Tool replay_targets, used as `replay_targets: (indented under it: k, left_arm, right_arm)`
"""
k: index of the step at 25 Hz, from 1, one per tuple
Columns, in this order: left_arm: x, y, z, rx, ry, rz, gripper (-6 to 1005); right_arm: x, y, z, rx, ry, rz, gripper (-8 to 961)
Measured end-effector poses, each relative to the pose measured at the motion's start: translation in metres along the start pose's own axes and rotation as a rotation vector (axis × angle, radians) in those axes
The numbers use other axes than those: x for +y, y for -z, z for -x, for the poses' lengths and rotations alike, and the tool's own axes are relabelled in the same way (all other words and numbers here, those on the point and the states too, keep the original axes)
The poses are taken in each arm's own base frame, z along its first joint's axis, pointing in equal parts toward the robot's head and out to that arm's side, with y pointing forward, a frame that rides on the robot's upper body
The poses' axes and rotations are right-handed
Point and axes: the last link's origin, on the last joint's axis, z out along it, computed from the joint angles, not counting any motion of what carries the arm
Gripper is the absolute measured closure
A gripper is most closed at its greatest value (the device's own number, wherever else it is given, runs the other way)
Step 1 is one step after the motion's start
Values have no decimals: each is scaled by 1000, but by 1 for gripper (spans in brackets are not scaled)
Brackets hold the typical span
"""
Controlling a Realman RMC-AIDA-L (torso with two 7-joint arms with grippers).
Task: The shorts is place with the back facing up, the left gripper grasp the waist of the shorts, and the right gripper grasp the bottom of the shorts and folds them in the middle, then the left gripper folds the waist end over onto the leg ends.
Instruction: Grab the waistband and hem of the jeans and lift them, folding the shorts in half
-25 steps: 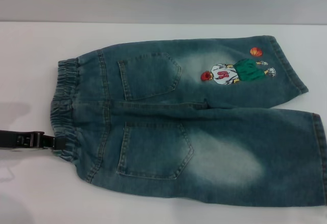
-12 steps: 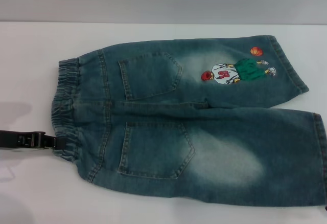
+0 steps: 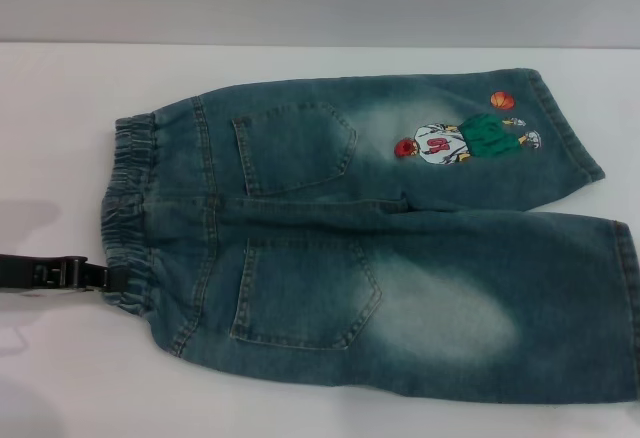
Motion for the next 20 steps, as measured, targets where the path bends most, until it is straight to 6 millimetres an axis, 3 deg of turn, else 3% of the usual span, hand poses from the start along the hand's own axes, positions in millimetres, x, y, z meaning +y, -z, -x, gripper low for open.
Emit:
replay_targets:
  k: [20]
  left_arm:
    - [0,0,0,-3,12,7,900]
  right_arm:
    - [1,5,-14,68,-36,8,251]
